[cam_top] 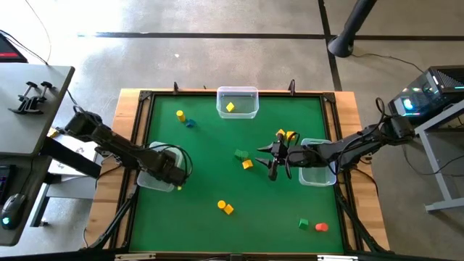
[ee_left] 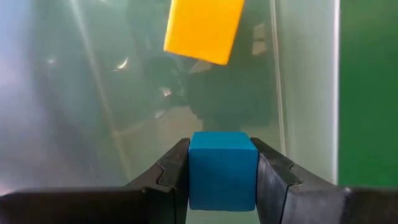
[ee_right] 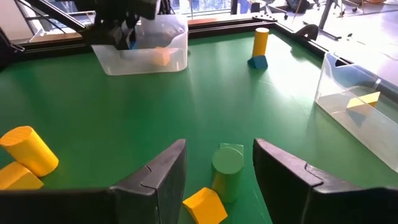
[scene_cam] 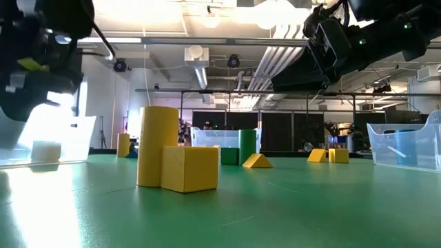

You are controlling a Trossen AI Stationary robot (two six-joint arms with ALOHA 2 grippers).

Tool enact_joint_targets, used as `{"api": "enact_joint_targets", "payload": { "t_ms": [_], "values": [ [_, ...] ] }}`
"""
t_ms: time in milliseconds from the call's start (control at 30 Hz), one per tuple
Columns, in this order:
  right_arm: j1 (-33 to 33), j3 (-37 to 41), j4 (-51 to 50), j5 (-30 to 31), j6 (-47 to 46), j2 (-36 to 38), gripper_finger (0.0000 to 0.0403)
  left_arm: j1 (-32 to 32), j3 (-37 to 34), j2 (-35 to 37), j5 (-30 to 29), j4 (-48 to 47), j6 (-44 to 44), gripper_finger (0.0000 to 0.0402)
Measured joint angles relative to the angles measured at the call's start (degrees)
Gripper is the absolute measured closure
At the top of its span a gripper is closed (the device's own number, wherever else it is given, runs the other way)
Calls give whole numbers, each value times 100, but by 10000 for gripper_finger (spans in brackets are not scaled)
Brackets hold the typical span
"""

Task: Sort blocks by size
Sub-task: Put the blue square block into the left transparent bin, then put the yellow triangle block into the top transparent bin

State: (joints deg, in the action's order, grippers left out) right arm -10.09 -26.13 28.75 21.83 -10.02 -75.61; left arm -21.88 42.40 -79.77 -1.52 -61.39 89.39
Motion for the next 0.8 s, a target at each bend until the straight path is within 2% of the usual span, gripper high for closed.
{"api": "enact_joint_targets", "payload": {
  "t_ms": [267, 600, 800],
  "values": [
    [161, 0, 34, 1, 81, 0, 224, 278, -272, 0, -109, 304, -392, 283],
    [181, 0, 48, -193, -57, 0, 224, 432, -272, 290, -205, 657, -1451, 189],
    [217, 0, 46, -193, 10, 0, 224, 430, -272, 918, -680, 551, -1966, 173]
  ]
}}
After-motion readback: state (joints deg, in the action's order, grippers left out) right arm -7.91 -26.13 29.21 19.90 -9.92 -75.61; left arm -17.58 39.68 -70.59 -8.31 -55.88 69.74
